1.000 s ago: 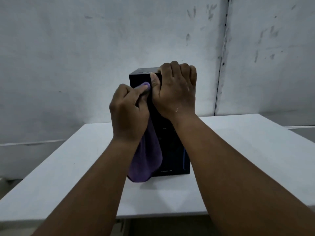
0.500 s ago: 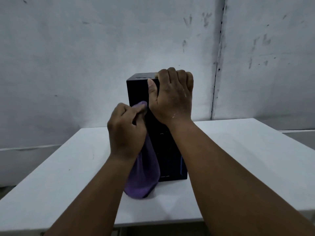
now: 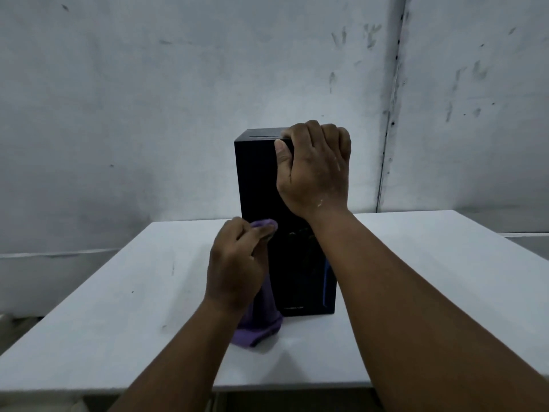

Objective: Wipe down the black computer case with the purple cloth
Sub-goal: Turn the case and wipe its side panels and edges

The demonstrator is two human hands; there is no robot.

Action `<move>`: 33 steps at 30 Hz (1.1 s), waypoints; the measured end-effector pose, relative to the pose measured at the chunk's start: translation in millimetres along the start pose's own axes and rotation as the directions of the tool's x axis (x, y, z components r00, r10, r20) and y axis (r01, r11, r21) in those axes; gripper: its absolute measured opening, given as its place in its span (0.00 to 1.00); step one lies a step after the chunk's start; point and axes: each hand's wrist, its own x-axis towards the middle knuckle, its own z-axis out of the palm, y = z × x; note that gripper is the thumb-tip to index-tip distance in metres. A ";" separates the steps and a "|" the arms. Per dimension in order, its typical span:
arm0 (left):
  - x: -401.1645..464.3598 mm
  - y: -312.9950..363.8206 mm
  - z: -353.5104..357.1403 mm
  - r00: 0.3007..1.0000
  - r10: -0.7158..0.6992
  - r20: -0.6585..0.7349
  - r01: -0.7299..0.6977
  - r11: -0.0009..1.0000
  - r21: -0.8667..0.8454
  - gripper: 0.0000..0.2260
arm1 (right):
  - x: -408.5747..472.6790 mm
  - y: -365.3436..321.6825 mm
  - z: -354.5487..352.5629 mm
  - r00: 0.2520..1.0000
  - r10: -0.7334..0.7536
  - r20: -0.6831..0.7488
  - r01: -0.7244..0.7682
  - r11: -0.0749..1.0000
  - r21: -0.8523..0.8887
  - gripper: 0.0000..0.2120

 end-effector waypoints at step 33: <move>38.8 -4.4 -13.6 0.991 -0.028 -0.133 0.024 0.999 -0.030 0.06 | -1.7 0.5 -0.6 1.000 -0.009 -0.001 0.009 1.000 0.007 0.12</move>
